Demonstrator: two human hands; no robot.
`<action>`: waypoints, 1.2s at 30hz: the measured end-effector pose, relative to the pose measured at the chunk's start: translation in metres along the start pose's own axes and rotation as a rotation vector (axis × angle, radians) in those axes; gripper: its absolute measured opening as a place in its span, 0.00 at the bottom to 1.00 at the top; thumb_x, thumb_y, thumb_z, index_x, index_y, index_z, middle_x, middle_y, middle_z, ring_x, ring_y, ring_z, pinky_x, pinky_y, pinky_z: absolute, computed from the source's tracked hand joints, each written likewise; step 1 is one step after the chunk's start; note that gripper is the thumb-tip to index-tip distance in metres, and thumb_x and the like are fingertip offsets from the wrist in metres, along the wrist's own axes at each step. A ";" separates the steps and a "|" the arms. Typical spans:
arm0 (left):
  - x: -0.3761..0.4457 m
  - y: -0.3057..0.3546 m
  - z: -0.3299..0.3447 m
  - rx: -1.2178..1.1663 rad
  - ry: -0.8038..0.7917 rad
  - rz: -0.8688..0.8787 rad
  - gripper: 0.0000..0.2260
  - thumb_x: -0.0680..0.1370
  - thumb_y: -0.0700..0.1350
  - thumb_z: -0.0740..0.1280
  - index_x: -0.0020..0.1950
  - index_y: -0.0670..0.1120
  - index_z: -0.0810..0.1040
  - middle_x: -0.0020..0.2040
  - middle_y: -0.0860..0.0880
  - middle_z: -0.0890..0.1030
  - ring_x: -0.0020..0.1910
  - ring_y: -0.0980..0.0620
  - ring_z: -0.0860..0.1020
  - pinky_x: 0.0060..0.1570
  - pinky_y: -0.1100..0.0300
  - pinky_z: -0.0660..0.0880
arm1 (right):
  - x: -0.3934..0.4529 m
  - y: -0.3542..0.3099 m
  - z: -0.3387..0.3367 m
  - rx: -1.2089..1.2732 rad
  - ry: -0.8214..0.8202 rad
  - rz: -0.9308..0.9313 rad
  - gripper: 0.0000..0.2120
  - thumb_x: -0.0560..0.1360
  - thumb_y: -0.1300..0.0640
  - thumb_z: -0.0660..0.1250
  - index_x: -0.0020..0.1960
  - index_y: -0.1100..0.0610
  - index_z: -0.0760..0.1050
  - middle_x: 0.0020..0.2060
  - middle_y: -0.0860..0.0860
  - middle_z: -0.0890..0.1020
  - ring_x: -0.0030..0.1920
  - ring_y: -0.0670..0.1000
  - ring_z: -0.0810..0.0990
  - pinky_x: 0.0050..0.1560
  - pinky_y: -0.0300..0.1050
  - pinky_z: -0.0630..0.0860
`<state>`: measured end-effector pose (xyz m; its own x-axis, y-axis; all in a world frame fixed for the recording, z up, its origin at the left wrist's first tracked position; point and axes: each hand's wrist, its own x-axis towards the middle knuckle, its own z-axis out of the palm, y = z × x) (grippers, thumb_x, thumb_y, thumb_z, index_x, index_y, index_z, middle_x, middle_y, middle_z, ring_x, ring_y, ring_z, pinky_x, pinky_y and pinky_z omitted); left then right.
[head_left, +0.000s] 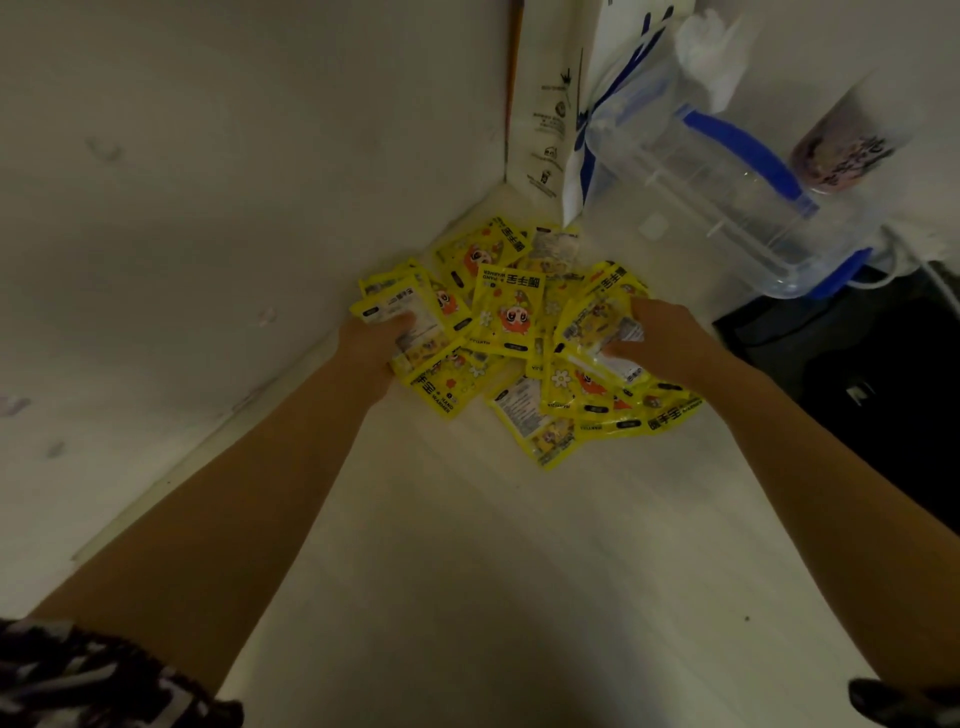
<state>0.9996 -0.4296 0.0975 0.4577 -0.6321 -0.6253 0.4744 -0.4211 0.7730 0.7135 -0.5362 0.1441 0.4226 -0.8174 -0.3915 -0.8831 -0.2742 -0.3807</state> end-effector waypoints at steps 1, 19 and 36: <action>-0.006 -0.001 -0.003 -0.016 -0.006 0.000 0.07 0.77 0.33 0.65 0.51 0.43 0.78 0.50 0.42 0.81 0.39 0.49 0.84 0.34 0.53 0.82 | -0.005 -0.001 0.000 0.010 0.011 -0.007 0.25 0.72 0.53 0.71 0.62 0.67 0.70 0.60 0.63 0.75 0.61 0.61 0.73 0.56 0.49 0.68; -0.144 -0.064 -0.053 0.123 -0.068 0.035 0.14 0.77 0.34 0.66 0.63 0.39 0.76 0.55 0.41 0.82 0.47 0.45 0.83 0.43 0.51 0.82 | -0.146 -0.016 0.049 0.396 0.095 0.185 0.16 0.73 0.50 0.70 0.52 0.60 0.73 0.47 0.52 0.77 0.51 0.53 0.75 0.45 0.41 0.65; -0.242 -0.146 -0.131 0.409 -0.294 0.014 0.09 0.75 0.35 0.68 0.53 0.45 0.80 0.48 0.46 0.84 0.44 0.49 0.83 0.43 0.54 0.81 | -0.339 -0.075 0.203 0.742 0.335 0.611 0.18 0.72 0.51 0.71 0.57 0.59 0.77 0.50 0.57 0.83 0.51 0.58 0.82 0.53 0.55 0.79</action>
<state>0.9186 -0.1300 0.1221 0.2026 -0.7715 -0.6031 0.1087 -0.5944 0.7968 0.6778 -0.1357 0.1357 -0.2377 -0.8432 -0.4821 -0.5311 0.5284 -0.6624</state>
